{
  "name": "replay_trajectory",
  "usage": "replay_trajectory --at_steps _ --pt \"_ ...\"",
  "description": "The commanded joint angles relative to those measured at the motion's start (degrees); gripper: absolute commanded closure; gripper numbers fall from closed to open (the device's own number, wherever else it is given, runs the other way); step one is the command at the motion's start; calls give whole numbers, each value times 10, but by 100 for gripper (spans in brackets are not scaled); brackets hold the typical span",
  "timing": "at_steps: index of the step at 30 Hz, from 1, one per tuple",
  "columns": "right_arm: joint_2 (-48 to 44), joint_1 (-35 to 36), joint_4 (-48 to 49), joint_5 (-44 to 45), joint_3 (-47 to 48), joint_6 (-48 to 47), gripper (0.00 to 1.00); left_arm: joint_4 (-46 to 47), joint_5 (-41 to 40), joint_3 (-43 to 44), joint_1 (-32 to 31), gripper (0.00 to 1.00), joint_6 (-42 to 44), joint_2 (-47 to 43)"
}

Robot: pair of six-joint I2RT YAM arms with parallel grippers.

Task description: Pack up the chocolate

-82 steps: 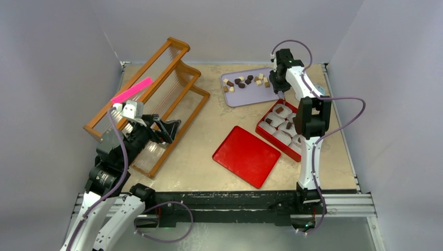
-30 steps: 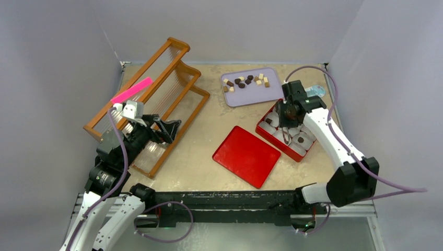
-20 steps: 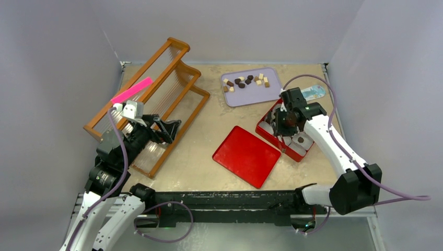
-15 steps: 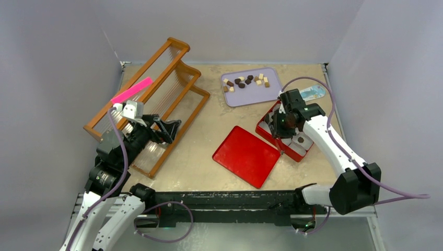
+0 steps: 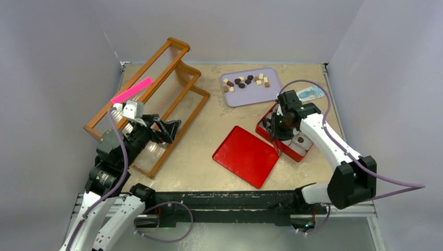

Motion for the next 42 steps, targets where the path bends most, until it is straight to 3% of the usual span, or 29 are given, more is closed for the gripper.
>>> replay_trajectory --at_steps 1,23,34,42 --pt "-2 1 4 -15 0 7 67 5 -1 2 -3 3 10 -1" --pt "-11 2 -21 21 16 24 61 4 -4 1 -3 3 10 0" --pt "-15 2 -31 45 108 26 62 5 -2 3 -3 3 10 -2" --pt "72 1 2 98 219 -47 62 5 2 2 -3 3 9 -2"
